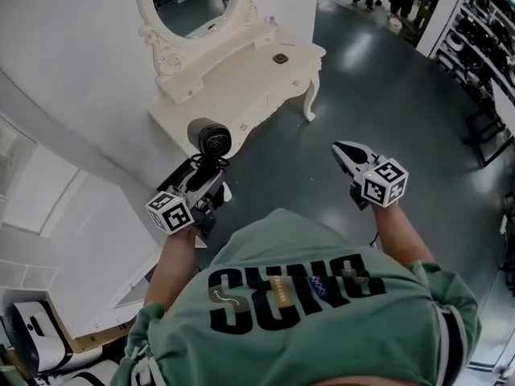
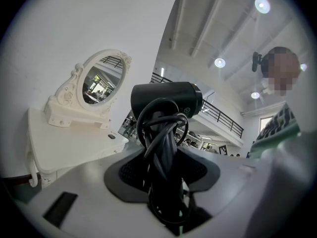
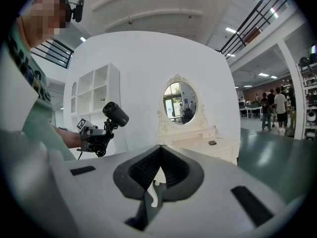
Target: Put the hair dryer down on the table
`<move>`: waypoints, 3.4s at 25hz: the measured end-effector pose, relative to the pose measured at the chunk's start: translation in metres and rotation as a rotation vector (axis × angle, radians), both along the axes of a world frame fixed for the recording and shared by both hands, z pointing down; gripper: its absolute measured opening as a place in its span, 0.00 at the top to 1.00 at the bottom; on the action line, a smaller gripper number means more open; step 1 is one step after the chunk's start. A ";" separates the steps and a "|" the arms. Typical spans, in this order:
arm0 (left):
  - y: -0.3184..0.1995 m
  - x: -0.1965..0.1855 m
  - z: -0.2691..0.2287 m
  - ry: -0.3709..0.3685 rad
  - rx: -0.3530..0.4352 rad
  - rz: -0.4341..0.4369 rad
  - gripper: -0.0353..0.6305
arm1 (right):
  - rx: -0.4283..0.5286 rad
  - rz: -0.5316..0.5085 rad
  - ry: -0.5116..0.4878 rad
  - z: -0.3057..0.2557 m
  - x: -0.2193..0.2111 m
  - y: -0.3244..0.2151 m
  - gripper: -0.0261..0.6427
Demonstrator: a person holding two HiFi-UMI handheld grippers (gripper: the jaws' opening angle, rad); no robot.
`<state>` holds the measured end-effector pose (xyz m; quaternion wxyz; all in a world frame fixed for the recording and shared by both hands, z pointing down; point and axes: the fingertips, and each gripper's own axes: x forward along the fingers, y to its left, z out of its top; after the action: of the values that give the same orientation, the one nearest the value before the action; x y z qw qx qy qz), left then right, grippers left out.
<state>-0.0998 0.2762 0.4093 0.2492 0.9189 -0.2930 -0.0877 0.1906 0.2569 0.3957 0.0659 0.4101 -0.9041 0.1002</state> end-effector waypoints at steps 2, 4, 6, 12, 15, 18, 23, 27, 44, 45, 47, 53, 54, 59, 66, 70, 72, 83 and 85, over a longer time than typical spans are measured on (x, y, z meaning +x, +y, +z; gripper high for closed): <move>-0.006 0.008 0.001 0.001 -0.007 0.006 0.67 | -0.011 0.010 -0.005 0.005 0.009 -0.002 0.97; -0.013 0.014 0.004 -0.002 -0.013 0.016 0.67 | -0.025 0.018 -0.009 0.010 0.015 -0.006 0.97; -0.023 0.016 0.005 -0.004 -0.015 0.024 0.67 | -0.037 0.023 -0.007 0.015 0.017 -0.011 0.97; -0.077 0.013 0.016 0.015 -0.027 0.073 0.67 | -0.069 0.060 0.008 0.028 0.010 -0.052 0.97; -0.117 0.007 0.022 0.026 -0.024 0.106 0.67 | -0.072 0.076 0.024 0.032 -0.003 -0.087 0.97; -0.166 -0.005 0.027 0.037 -0.019 0.146 0.67 | -0.066 0.096 0.035 0.031 -0.022 -0.131 0.97; -0.251 -0.029 0.024 0.019 -0.005 0.225 0.67 | -0.059 0.151 0.037 0.018 -0.057 -0.213 0.97; -0.308 -0.045 0.020 0.005 0.000 0.284 0.67 | -0.039 0.166 0.042 0.004 -0.086 -0.274 0.97; -0.446 -0.041 0.059 -0.042 -0.078 0.298 0.67 | -0.130 0.112 0.073 0.032 -0.105 -0.444 0.97; -0.453 -0.035 0.061 -0.051 -0.078 0.289 0.67 | -0.133 0.104 0.070 0.034 -0.097 -0.451 0.97; -0.467 -0.023 0.064 -0.071 -0.079 0.261 0.67 | -0.137 0.080 0.060 0.039 -0.079 -0.467 0.97; -0.510 0.027 0.073 -0.075 -0.151 0.134 0.67 | -0.163 -0.012 0.046 0.052 -0.022 -0.519 0.97; -0.515 0.035 0.074 -0.067 -0.166 0.128 0.67 | -0.162 -0.026 0.050 0.051 -0.017 -0.527 0.97; -0.551 0.055 0.086 -0.073 -0.189 0.139 0.67 | -0.154 -0.048 0.074 0.057 -0.011 -0.564 0.97; -0.587 0.050 0.102 -0.116 -0.184 0.182 0.67 | -0.180 -0.037 0.089 0.075 -0.026 -0.580 0.97; -0.597 0.045 0.112 -0.144 -0.181 0.200 0.67 | -0.185 -0.020 0.103 0.083 -0.032 -0.586 0.97; -0.602 0.043 0.118 -0.170 -0.185 0.206 0.67 | -0.185 -0.015 0.100 0.085 -0.036 -0.589 0.97; -0.626 0.049 0.146 -0.247 -0.205 0.215 0.67 | -0.175 -0.035 0.142 0.100 -0.046 -0.610 0.97; -0.630 0.051 0.153 -0.269 -0.213 0.217 0.67 | -0.181 -0.040 0.150 0.105 -0.047 -0.613 0.97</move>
<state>-0.0489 -0.3536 0.5626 0.3116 0.9170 -0.2303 0.0945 0.1433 -0.3561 0.5010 0.1718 0.3908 -0.8919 0.1491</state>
